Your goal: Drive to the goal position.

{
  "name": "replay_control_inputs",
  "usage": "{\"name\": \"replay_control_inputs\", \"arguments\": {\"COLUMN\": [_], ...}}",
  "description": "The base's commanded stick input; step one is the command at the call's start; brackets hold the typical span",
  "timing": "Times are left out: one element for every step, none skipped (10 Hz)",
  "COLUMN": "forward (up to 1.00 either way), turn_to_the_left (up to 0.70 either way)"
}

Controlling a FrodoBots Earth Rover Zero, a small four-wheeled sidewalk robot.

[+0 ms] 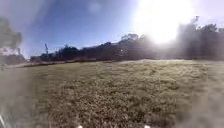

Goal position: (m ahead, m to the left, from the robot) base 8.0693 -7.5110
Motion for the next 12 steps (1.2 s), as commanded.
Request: {"name": "replay_control_inputs", "arguments": {"forward": [1.00,1.00,1.00,1.00,1.00,1.00,1.00,1.00,1.00,1.00,1.00,1.00], "turn_to_the_left": [-0.02,-0.02,-0.02,-0.02,-0.02,-0.02,-0.02,-0.02,-0.02,-0.02,-0.02,-0.02]}}
